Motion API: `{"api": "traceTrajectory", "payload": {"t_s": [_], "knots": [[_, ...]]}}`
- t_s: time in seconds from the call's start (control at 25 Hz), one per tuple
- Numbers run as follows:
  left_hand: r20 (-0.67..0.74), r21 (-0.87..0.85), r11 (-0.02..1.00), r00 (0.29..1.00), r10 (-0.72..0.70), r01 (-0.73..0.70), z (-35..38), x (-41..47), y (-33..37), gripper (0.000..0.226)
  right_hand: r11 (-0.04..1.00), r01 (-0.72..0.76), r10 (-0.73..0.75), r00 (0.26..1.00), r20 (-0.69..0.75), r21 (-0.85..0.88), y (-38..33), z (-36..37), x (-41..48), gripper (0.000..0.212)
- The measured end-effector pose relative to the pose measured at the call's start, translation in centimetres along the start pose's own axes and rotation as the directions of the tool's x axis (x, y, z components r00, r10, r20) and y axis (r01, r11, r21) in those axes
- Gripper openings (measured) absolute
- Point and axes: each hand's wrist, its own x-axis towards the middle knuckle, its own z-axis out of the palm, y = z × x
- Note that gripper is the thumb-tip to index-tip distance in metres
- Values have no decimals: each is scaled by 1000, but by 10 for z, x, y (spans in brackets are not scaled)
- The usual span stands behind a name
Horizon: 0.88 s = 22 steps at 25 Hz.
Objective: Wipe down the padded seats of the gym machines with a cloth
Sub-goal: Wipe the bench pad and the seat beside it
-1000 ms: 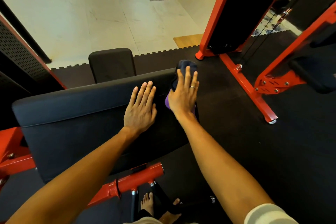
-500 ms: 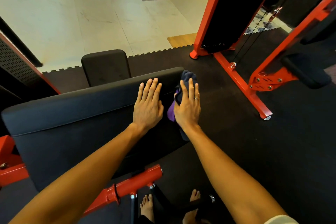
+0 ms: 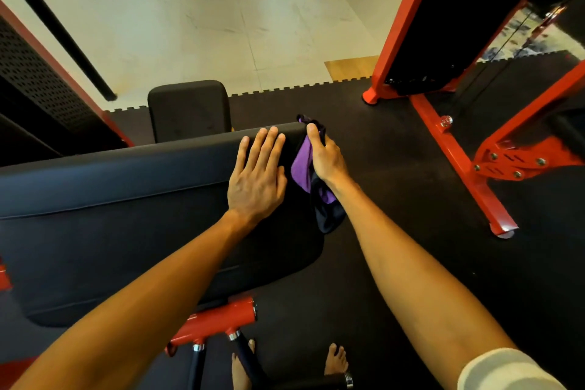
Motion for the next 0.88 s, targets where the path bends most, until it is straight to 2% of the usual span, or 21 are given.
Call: {"api": "traceTrajectory", "payload": {"t_s": [0.08, 0.16, 0.24, 0.32, 0.4, 0.48, 0.56, 0.6, 0.68, 0.8, 0.88], "knots": [[-5, 16, 1000, 1000, -10, 10, 1, 3, 2, 62, 998, 46, -47, 998, 30, 35, 6, -1, 2, 65], [-7, 31, 999, 1000, -25, 25, 2, 2, 3, 63, 982, 183, -180, 982, -63, 52, 22, 10, -9, 63], [0, 45, 998, 999, -34, 34, 1, 1, 6, 64, 935, 355, -349, 925, -152, 15, 47, 21, -34, 67], [4, 48, 998, 999, -39, 39, -1, 3, 7, 64, 901, 428, -434, 885, -168, -73, 70, 32, -54, 77], [15, 49, 998, 999, -48, 47, -2, 2, 7, 64, 928, 367, -373, 918, -134, -71, 76, 35, -62, 77], [15, 53, 997, 998, -53, 52, -1, 1, 8, 64, 980, 199, -197, 978, -73, 26, 66, 25, -48, 70], [26, 46, 997, 998, -57, 56, -2, 3, 8, 65, 993, 14, -22, 997, 70, 117, 54, 9, -29, 70], [34, 44, 997, 998, -59, 57, -2, 2, 8, 65, 991, -28, 12, 993, 120, 128, 51, 4, -26, 72], [44, 52, 997, 997, -60, 58, -3, 1, 8, 65, 993, -29, 15, 993, 113, 116, 51, 5, -33, 72], [50, 48, 997, 997, -58, 56, -4, 2, 7, 65, 986, 79, -74, 996, -41, 144, 72, 22, -62, 67], [60, 52, 997, 997, -58, 55, -5, 3, 5, 64, 981, 110, -97, 991, -88, 162, 100, 32, -86, 67]]}}
